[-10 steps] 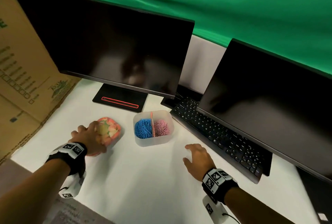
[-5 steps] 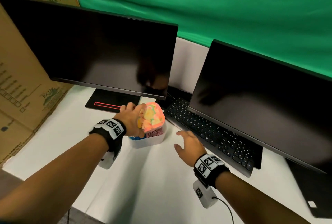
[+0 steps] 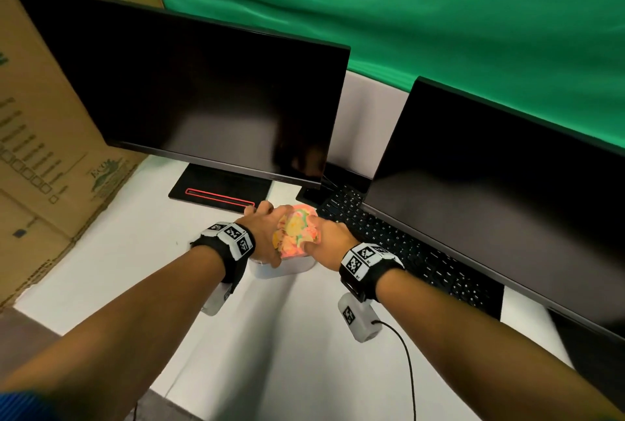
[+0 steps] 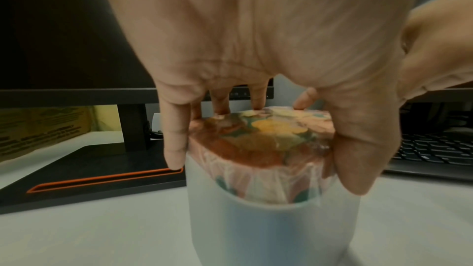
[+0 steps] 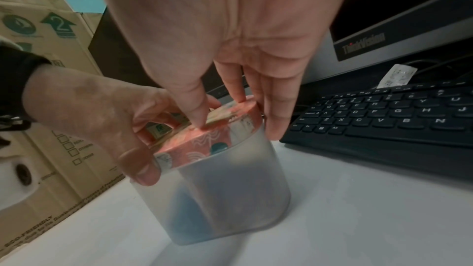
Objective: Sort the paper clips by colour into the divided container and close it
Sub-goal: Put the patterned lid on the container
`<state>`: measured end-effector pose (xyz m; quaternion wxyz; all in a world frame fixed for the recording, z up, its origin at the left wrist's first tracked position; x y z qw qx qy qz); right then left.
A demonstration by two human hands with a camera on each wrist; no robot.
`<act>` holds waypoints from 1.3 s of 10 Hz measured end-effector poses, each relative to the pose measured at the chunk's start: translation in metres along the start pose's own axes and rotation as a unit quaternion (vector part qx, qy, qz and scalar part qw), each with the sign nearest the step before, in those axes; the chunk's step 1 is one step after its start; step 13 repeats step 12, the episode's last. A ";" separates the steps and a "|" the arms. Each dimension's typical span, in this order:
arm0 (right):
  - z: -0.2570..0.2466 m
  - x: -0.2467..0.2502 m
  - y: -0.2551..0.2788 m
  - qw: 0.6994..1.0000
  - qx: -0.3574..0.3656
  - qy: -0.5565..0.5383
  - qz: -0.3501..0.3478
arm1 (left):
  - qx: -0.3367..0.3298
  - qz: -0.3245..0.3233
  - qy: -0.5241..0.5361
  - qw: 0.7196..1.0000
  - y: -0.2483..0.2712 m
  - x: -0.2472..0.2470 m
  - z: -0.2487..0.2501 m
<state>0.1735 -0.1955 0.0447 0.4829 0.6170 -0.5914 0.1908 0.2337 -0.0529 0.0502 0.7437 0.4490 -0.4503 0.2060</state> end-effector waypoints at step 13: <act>0.010 -0.002 0.022 0.978 -0.055 -0.192 0.063 | 0.091 -0.013 0.493 0.865 0.012 -0.026 -0.052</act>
Point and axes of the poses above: each hand's wrist, its own y-axis away from the middle knuckle, its own x-axis out of the back of the hand, z = x × y, the point moved 6 cm from there along -y, towards the middle knuckle, and after that the axes turned 1 degree about y, right-handed, at the moved point
